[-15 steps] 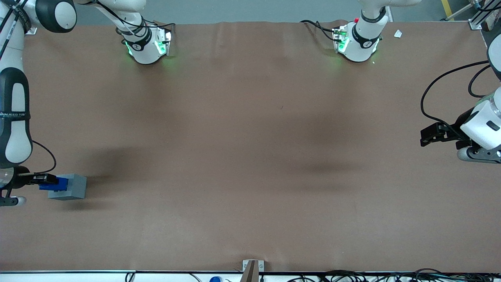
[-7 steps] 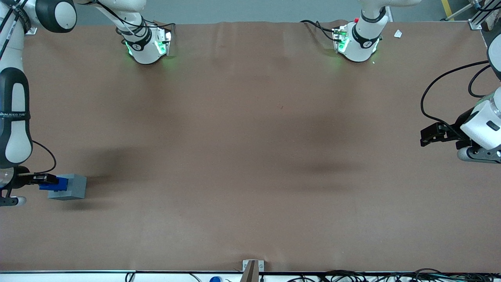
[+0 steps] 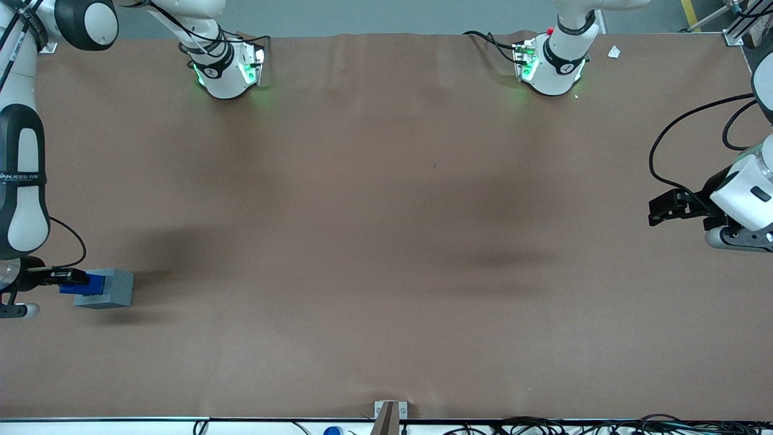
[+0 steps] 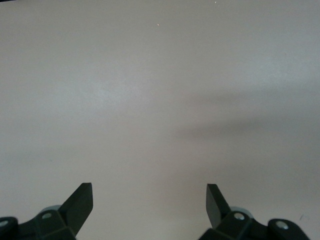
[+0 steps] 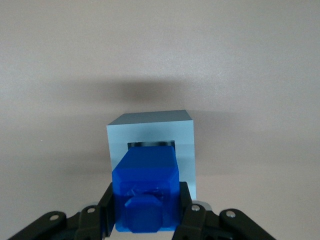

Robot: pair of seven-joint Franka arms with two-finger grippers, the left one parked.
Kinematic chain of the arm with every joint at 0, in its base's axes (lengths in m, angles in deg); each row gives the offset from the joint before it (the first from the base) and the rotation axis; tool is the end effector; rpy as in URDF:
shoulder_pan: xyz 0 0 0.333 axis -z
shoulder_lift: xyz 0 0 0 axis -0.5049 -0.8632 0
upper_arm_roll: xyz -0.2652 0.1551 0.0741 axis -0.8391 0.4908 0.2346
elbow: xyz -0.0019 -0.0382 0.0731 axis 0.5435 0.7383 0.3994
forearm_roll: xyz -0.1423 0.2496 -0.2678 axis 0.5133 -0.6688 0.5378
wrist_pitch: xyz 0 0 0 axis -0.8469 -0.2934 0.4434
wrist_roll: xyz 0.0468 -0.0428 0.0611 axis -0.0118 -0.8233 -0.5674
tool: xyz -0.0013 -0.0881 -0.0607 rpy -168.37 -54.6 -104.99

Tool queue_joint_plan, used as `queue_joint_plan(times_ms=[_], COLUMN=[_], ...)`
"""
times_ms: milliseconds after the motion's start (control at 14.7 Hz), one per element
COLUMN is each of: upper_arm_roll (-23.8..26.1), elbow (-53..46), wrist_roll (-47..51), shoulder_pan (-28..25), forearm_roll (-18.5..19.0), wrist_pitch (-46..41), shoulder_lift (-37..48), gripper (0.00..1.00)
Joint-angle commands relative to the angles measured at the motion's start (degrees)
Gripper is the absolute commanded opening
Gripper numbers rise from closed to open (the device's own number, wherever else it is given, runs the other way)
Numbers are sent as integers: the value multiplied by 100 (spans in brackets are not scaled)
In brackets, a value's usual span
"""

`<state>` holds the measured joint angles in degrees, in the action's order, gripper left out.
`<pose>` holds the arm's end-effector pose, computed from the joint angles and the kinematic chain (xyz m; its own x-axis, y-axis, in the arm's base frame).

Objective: Insert blue part into gray base with right arm
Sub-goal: 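Lower the blue block into the gray base's opening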

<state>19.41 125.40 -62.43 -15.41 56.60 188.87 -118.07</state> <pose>0.6964 -0.2312 0.3072 0.9980 0.0293 -0.0565 0.0282 -0.9994 -0.0196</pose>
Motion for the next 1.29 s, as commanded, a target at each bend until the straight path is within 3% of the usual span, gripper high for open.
queue_joint_plan(times_ms=[0, 1221], upper_arm_roll=[63, 63], elbow=[190, 480], wrist_roll=[-1, 16], shoulder_pan=[82, 74], forearm_roll=[-46, -54], wrist_pitch=[100, 487], shoulder_lift=[138, 129], gripper=[0, 0])
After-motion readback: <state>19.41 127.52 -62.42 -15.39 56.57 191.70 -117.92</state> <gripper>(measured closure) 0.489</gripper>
